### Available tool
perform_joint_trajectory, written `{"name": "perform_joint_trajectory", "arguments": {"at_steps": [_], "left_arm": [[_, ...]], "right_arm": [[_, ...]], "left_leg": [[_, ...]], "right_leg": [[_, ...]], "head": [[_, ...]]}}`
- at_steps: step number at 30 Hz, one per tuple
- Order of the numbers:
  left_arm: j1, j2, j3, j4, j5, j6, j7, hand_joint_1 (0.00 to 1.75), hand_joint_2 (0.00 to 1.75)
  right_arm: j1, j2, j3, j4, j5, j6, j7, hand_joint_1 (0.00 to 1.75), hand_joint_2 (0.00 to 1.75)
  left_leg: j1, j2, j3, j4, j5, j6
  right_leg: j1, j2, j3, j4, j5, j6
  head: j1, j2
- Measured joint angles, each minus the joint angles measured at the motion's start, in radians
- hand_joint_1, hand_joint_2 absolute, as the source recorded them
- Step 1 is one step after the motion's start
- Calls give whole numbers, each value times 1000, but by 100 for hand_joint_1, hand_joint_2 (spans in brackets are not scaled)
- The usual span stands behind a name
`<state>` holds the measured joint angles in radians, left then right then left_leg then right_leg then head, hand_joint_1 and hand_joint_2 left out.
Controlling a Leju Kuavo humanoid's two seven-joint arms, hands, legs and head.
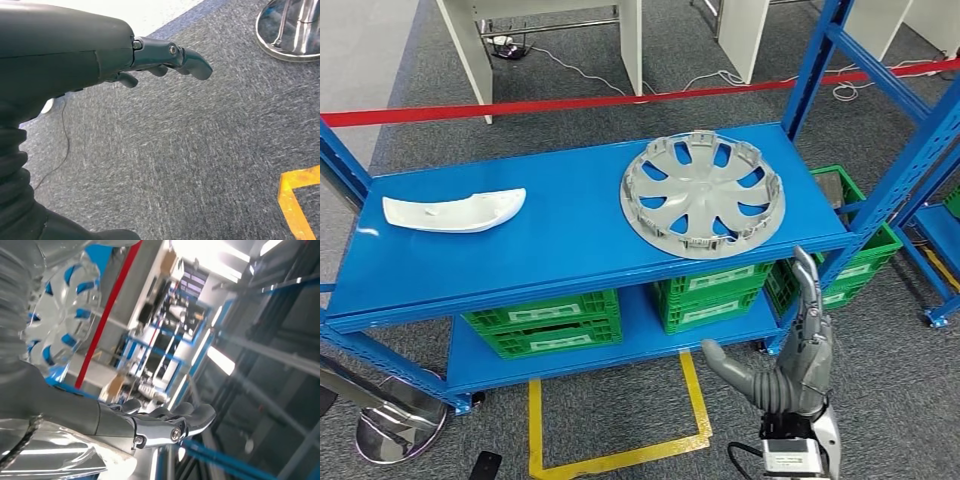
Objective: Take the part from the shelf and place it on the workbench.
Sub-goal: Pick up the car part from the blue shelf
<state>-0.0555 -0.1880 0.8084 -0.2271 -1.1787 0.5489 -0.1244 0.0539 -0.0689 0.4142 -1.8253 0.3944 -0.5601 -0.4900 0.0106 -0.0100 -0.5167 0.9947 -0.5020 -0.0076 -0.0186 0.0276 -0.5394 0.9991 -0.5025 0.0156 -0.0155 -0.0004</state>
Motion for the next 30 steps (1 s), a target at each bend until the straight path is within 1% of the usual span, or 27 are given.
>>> {"name": "perform_joint_trajectory", "arguments": {"at_steps": [3,6,12,15,22,30], "left_arm": [[-2,0,-2,0,-7,0,-5,0,175],[-3,0,-3,0,-12,0,-6,0,175],[-4,0,-3,0,-14,0,-6,0,175],[-4,0,-4,0,-17,-1,-6,0,175],[-6,0,-16,0,-29,-1,-4,0,175],[-16,-5,-28,0,-44,-3,5,0,175]], "right_arm": [[-43,-15,29,2,23,30,36,0,175],[-74,-27,48,6,35,39,51,0,175],[-93,-38,64,12,38,43,54,0,175],[-110,-44,70,19,47,62,74,0,175],[-222,-49,96,75,81,108,130,0,175],[-336,-47,123,129,139,92,172,0,175]], "left_leg": [[0,0,0,0,0,0],[0,0,0,0,0,0],[0,0,0,0,0,0],[0,0,0,0,0,0],[0,0,0,0,1,0],[0,0,0,0,1,0]], "right_leg": [[0,0,0,0,0,0],[0,-1,0,0,0,0],[0,-1,0,0,0,0],[0,0,0,0,0,0],[0,0,0,0,1,0],[0,0,0,0,1,0]], "head": [[0,0],[0,0],[0,0],[0,0],[0,0],[0,0]]}}
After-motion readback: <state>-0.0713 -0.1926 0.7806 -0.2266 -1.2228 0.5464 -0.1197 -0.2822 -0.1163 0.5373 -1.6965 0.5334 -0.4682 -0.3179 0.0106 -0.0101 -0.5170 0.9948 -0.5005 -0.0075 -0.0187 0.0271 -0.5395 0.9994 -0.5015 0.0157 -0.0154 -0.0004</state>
